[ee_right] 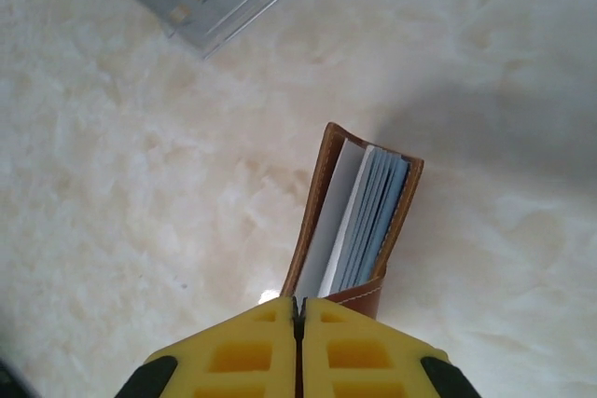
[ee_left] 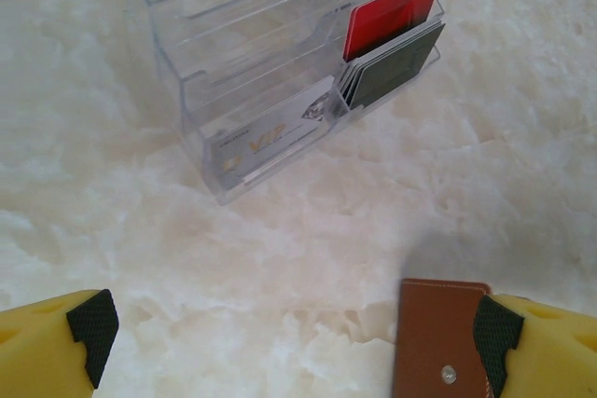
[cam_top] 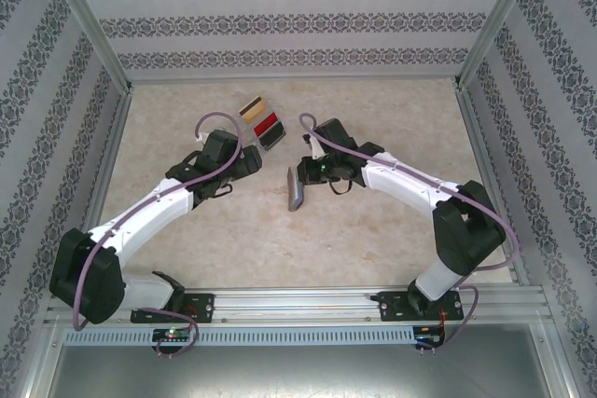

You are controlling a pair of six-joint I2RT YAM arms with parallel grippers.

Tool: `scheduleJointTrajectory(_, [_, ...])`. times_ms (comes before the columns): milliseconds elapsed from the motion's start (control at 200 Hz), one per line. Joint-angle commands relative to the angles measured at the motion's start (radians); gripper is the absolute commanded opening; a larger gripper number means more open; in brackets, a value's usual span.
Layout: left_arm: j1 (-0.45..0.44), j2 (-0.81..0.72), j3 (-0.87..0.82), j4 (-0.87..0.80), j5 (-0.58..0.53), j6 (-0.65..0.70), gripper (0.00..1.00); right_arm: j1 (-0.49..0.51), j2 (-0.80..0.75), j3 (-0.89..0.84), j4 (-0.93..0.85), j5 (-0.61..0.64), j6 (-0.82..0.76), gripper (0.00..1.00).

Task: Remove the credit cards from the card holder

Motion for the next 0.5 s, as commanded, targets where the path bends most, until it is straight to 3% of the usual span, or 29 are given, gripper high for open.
scheduleJointTrajectory(0, [0.016,-0.039,-0.024,-0.032,-0.016,0.013,0.99,0.005,0.027,0.033,0.029,-0.042,0.039,0.08])
scheduleJointTrajectory(495, [0.024,-0.042,-0.033,-0.007,0.03,0.002,1.0,0.006,-0.008,0.035,0.132,-0.139,0.043,0.08])
